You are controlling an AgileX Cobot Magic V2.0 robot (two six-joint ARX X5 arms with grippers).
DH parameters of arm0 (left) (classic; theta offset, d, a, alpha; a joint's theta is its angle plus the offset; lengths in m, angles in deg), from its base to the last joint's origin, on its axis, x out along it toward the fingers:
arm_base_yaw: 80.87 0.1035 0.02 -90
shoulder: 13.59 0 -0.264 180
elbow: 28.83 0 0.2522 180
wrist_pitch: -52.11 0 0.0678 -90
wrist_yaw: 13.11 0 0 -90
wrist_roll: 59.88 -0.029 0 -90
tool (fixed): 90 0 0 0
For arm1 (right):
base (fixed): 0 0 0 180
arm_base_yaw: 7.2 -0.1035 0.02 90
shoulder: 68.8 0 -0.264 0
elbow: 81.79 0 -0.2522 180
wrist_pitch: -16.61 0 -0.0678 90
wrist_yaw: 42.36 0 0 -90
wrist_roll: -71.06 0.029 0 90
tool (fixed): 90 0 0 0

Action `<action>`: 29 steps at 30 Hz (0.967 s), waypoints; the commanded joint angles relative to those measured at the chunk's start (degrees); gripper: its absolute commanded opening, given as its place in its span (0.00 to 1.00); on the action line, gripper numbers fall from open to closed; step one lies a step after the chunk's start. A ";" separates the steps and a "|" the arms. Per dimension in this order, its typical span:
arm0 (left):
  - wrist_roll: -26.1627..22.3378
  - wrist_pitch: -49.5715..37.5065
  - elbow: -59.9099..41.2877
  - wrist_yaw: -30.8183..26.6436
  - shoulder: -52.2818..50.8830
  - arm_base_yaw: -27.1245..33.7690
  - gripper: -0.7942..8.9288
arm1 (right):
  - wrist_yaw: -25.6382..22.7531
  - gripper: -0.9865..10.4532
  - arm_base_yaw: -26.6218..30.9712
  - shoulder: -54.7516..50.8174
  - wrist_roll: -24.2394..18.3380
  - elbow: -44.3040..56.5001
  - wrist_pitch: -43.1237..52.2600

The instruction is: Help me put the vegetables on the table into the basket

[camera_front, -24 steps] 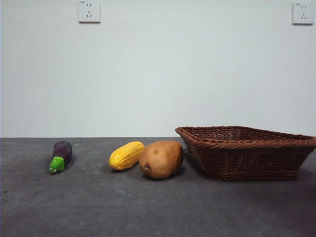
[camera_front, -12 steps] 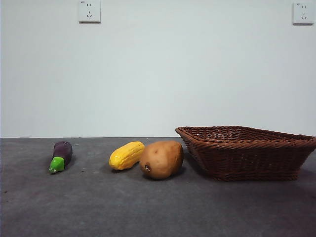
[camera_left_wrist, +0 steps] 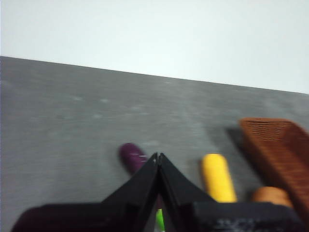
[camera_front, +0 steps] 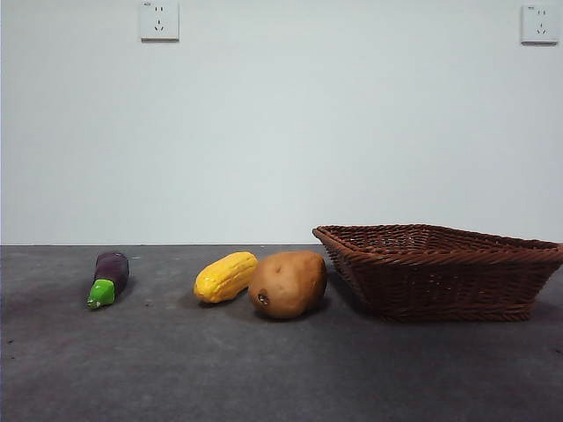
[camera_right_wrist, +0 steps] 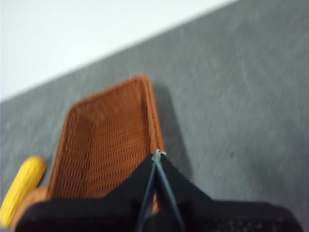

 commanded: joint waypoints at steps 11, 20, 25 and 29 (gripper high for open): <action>4.13 -0.09 7.54 27.45 18.78 -0.13 0.08 | 6.64 0.09 0.04 23.10 0.07 -16.41 -15.87; 6.97 1.57 7.56 27.36 27.08 -0.13 0.08 | 16.63 0.11 0.00 37.57 -6.08 -25.09 -19.37; 6.64 2.86 7.56 27.39 30.99 -0.13 0.08 | 16.41 0.53 -0.07 52.35 -10.67 -35.87 -25.18; 6.21 4.61 7.56 27.39 32.57 -0.13 0.08 | 14.82 0.59 -0.07 64.19 -12.79 -45.53 -28.57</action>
